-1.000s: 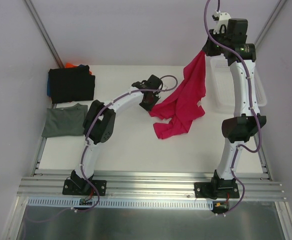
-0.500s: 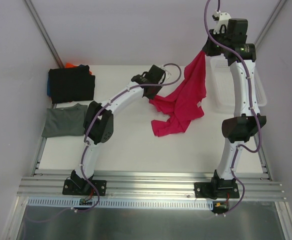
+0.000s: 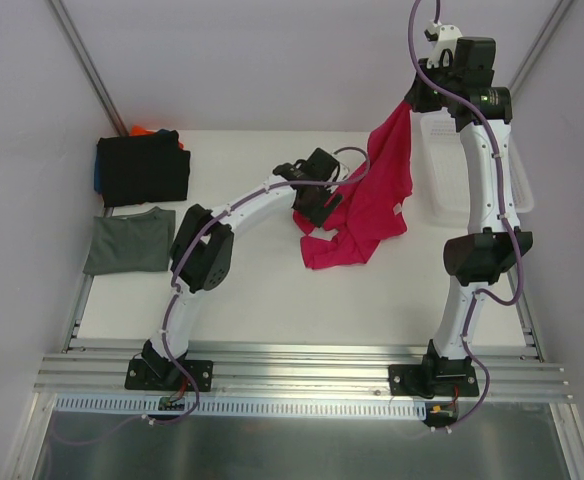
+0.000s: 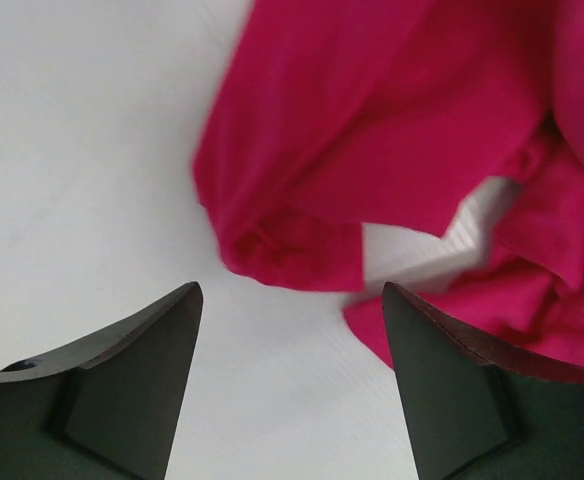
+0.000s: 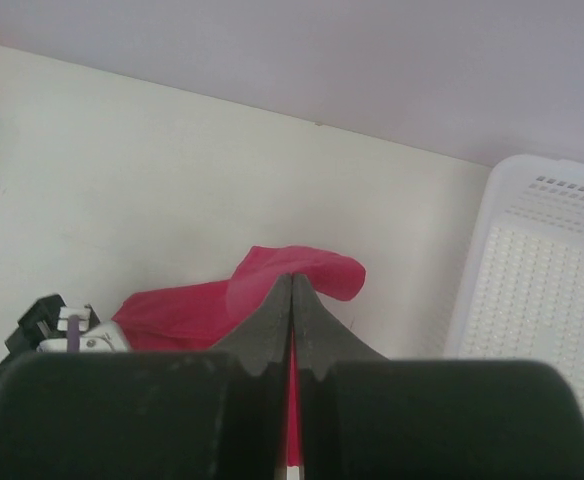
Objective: Fold and stack the t-shirts
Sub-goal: Flatten the tshirt out
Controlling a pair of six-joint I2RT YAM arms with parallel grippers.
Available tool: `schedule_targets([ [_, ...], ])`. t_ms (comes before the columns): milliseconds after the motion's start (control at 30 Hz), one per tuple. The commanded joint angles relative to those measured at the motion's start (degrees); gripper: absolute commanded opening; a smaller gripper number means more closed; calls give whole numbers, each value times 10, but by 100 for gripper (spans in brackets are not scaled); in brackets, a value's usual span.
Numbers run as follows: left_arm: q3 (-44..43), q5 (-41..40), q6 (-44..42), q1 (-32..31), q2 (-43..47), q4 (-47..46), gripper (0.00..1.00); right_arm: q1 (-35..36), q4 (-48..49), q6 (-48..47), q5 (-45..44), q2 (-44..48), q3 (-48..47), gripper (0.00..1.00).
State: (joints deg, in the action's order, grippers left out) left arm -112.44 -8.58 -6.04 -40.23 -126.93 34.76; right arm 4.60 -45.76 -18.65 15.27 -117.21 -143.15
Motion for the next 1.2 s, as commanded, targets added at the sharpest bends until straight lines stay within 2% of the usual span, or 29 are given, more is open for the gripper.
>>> schedule_targets([
  [0, 27, 85, 76, -3, 63, 37, 71, -4, 9, 8, 5, 8, -21, 1],
  [100, 66, 140, 105, 1, 76, 43, 68, -4, 9, 8, 5, 8, -19, 1],
  [300, 77, 169, 128, 1, 67, 45, 64, -5, 9, 8, 6, 4, -18, 1],
  [467, 68, 173, 128, 6, 41, 44, 63, -5, 9, 8, 5, 2, -17, 1],
  [700, 50, 167, 124, 13, 7, 44, 55, -8, 10, 9, 5, -8, -17, 1],
  [1167, 27, 146, 122, 36, -35, 37, 52, -9, 13, 19, 12, -33, -27, 1],
])
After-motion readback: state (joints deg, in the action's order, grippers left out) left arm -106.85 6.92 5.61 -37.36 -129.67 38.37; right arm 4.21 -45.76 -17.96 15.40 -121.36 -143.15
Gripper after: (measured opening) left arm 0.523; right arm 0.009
